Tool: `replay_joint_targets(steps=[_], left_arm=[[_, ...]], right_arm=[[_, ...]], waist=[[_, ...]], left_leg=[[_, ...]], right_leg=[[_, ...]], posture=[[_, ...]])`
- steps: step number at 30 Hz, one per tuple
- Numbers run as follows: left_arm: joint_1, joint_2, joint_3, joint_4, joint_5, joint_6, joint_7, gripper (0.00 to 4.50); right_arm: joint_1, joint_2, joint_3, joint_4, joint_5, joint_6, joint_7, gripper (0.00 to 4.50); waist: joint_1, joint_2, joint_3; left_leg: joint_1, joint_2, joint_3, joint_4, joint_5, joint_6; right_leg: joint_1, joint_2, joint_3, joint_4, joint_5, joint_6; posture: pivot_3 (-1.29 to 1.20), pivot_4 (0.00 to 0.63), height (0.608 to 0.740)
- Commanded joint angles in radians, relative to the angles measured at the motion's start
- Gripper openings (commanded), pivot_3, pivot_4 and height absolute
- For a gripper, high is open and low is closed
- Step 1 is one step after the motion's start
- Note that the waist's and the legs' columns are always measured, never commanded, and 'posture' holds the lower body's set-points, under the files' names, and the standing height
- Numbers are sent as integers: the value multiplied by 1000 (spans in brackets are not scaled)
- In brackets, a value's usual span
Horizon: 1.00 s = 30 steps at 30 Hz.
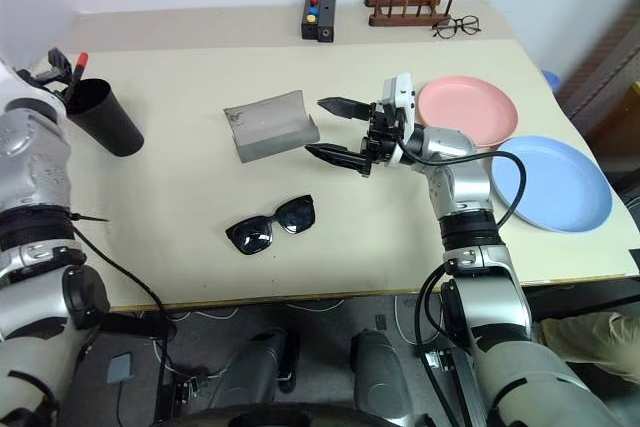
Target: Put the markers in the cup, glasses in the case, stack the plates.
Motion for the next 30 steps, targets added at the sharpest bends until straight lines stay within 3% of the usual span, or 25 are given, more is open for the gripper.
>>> replay_joint_targets(steps=[1, 8, 14, 30], left_arm=[[-16, 50, 6, -147, -23, 162, 4, 4407], [-117, 150, -24, -220, -54, 570, -21, 4407], [-255, 230, -69, -119, -30, 818, -55, 4407], [-413, 185, -136, 173, 97, 829, -74, 4407]], right_arm=[[-31, -4, -9, 3, 4, -25, 1, 4500], [-44, 1, -7, 26, 1, -40, 8, 4500], [-48, 3, -9, 36, -2, -47, 11, 4500], [-52, 4, -10, 53, -3, -63, 10, 4500]], waist=[[2, 0, 0], [0, 0, 0], [-3, 0, 0], [-1, -1, 1]], left_leg=[[0, 0, 0, 1, 0, 0], [0, 0, 0, 1, 0, 0], [0, 0, 0, 0, 3, -5], [0, 0, 0, 0, 3, -5]], right_leg=[[0, 0, 0, 0, 0, 0], [0, 1, 0, 0, 0, 0], [0, 1, 0, 0, 0, 0], [0, 1, 0, 0, 0, 0]], posture=[[0, 150, 740], [0, 150, 740], [0, 150, 740], [0, 150, 740]])
